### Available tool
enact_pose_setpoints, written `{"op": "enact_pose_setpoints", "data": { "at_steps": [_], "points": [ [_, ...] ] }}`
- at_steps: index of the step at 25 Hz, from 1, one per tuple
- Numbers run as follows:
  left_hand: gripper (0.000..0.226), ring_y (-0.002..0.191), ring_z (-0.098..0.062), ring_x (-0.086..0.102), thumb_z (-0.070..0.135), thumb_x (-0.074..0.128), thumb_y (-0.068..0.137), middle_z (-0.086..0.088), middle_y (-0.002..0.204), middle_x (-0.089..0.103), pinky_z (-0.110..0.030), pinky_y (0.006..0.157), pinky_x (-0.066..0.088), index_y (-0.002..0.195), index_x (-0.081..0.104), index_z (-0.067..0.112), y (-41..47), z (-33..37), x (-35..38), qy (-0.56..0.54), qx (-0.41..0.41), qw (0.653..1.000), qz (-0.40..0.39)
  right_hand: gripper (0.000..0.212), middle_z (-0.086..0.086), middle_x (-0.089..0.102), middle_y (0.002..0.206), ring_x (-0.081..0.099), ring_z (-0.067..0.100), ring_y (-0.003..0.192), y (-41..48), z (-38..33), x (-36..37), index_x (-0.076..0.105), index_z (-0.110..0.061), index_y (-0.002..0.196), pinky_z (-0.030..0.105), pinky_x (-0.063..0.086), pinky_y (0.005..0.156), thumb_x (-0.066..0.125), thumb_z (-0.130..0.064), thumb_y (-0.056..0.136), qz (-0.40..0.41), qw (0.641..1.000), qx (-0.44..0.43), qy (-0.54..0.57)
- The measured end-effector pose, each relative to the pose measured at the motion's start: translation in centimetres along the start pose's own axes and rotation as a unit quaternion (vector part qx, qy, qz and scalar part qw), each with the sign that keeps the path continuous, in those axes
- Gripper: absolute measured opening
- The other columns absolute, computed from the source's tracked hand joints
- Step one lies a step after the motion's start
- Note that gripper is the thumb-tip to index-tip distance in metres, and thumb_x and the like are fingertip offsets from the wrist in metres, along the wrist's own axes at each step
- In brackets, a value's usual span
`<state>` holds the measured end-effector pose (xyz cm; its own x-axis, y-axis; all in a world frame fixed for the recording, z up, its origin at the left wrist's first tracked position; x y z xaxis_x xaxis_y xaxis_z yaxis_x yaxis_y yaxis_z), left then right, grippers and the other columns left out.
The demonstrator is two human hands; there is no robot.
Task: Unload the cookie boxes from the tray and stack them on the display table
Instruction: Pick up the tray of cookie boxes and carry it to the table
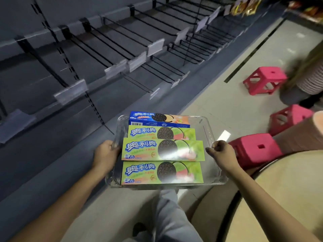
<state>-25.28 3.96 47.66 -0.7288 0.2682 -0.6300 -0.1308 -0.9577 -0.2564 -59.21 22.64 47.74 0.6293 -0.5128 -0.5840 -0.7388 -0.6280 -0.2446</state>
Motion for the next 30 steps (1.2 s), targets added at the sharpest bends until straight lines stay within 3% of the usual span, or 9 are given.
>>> {"op": "enact_pose_setpoints", "data": {
  "at_steps": [5,10,13,16,18,23,25,27,30],
  "points": [
    [0.018,0.072,-0.03,0.05,0.013,0.054,0.085,-0.016,0.071,0.058,-0.035,0.06,0.031,0.076,0.056,-0.002,4.1,9.3,8.3,0.05,0.078,0.994,-0.056,0.026,0.0,0.045,0.054,0.037,0.013,0.051,3.1,3.9,-7.6,0.046,-0.01,0.063,0.018,0.031,0.046,0.068,-0.008,0.078,0.096,0.995,0.036,0.008],
    [0.012,0.076,-0.025,0.048,0.01,0.052,0.086,-0.012,0.076,0.056,-0.032,0.061,0.03,0.082,0.059,0.002,7.9,20.7,16.5,0.058,0.15,0.982,-0.103,0.029,-0.002,0.043,0.053,0.038,0.014,0.052,7.7,6.2,-15.0,0.045,-0.012,0.06,0.031,0.03,0.05,0.068,-0.015,0.078,0.174,0.98,0.081,0.043],
    [0.013,0.073,-0.025,0.045,0.011,0.052,0.085,-0.011,0.073,0.054,-0.035,0.056,0.029,0.076,0.056,0.003,9.2,26.6,21.2,0.063,0.181,0.973,-0.132,0.024,0.004,0.049,0.057,0.045,0.021,0.059,9.7,8.1,-19.1,0.048,-0.011,0.062,0.035,0.036,0.058,0.069,-0.013,0.075,0.222,0.966,0.119,0.054],
    [0.018,0.073,-0.024,0.044,0.012,0.052,0.084,-0.006,0.068,0.051,-0.031,0.061,0.028,0.066,0.05,0.009,10.1,32.3,26.8,0.066,0.212,0.957,-0.186,0.018,0.013,0.057,0.066,0.051,0.023,0.065,11.0,10.3,-22.9,0.055,-0.001,0.07,0.042,0.044,0.063,0.068,-0.012,0.073,0.27,0.947,0.158,0.076],
    [0.018,0.074,-0.024,0.043,0.017,0.053,0.083,-0.008,0.071,0.052,-0.031,0.059,0.028,0.071,0.053,0.003,10.6,35.7,30.5,0.066,0.236,0.945,-0.217,0.016,0.014,0.058,0.067,0.051,0.022,0.065,11.6,11.3,-25.2,0.055,-0.002,0.069,0.037,0.045,0.061,0.067,-0.011,0.073,0.297,0.934,0.178,0.089],
    [0.024,0.074,-0.026,0.042,0.017,0.049,0.084,-0.013,0.073,0.052,-0.033,0.058,0.029,0.082,0.058,-0.005,11.2,44.2,41.4,0.104,0.333,0.889,-0.297,0.018,-0.001,0.043,0.056,0.037,0.013,0.053,12.1,13.3,-29.4,0.051,-0.009,0.068,0.024,0.028,0.046,0.066,-0.01,0.077,0.385,0.883,0.248,0.099],
    [0.033,0.072,-0.027,0.042,0.026,0.05,0.08,-0.013,0.069,0.052,-0.033,0.055,0.029,0.081,0.058,-0.006,10.7,47.9,45.9,0.121,0.373,0.853,-0.345,0.023,-0.002,0.044,0.057,0.04,0.015,0.055,11.4,14.6,-30.4,0.047,-0.012,0.064,0.021,0.031,0.047,0.066,-0.011,0.077,0.444,0.839,0.289,0.12],
    [0.038,0.069,-0.027,0.04,0.03,0.049,0.076,-0.011,0.064,0.051,-0.032,0.054,0.029,0.077,0.056,-0.007,9.6,51.6,49.9,0.121,0.416,0.81,-0.396,0.025,-0.001,0.047,0.059,0.044,0.017,0.059,10.4,15.1,-30.6,0.046,-0.016,0.062,0.029,0.034,0.056,0.066,-0.011,0.077,0.486,0.795,0.331,0.145],
    [0.023,0.067,-0.027,0.036,0.016,0.049,0.085,-0.004,0.057,0.042,-0.032,0.052,0.027,0.07,0.05,-0.002,6.1,55.7,55.2,0.164,0.498,0.728,-0.442,0.019,0.006,0.047,0.061,0.041,0.018,0.058,7.9,15.5,-30.4,0.05,-0.006,0.065,0.03,0.031,0.058,0.067,-0.01,0.075,0.56,0.72,0.386,0.137]
  ]
}}
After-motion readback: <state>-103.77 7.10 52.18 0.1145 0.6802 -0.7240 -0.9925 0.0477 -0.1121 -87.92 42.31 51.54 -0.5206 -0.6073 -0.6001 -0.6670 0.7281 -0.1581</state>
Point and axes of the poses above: each hand's wrist, its own y-axis towards the middle knuckle, its own x-axis out of the palm, z = x × y, the point moved 6 cm from there along y, towards the middle knuckle
